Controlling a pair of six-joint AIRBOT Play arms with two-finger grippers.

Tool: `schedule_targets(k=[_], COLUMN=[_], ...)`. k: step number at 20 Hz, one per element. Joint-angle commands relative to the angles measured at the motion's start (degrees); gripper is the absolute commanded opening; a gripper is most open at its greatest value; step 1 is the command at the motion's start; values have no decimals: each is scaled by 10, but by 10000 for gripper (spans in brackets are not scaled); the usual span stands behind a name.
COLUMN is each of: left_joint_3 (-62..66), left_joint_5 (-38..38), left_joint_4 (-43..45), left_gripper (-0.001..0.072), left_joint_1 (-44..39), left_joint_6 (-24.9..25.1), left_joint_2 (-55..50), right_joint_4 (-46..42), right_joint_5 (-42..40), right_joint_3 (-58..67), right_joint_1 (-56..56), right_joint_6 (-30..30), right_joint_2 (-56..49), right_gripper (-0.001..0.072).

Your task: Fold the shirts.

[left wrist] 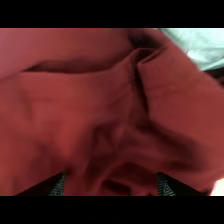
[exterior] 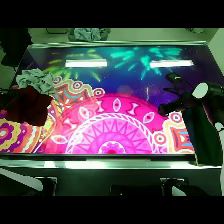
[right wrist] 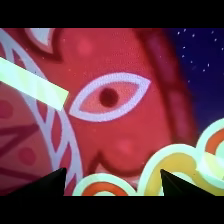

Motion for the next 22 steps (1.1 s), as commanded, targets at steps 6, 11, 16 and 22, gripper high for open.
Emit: schedule_targets(k=[6,11,16,22], left_joint_3=[1,2,2,2], left_joint_5=[19,3,45,81], left_joint_4=[-25,-71,-183,-223], left_gripper=[344,29,29,29], left_joint_1=[-15,-16,-53,-215], left_joint_6=[68,84,112,123], left_joint_2=[-68,-12,205,479], right_joint_4=[75,72,69,47], right_joint_5=[-1,19,33,41], right_joint_3=[0,7,42,85], right_joint_1=[0,0,0,0], right_joint_6=[0,-5,-45,-45], right_joint_2=[0,0,31,137], right_gripper=[672,671,671,671])
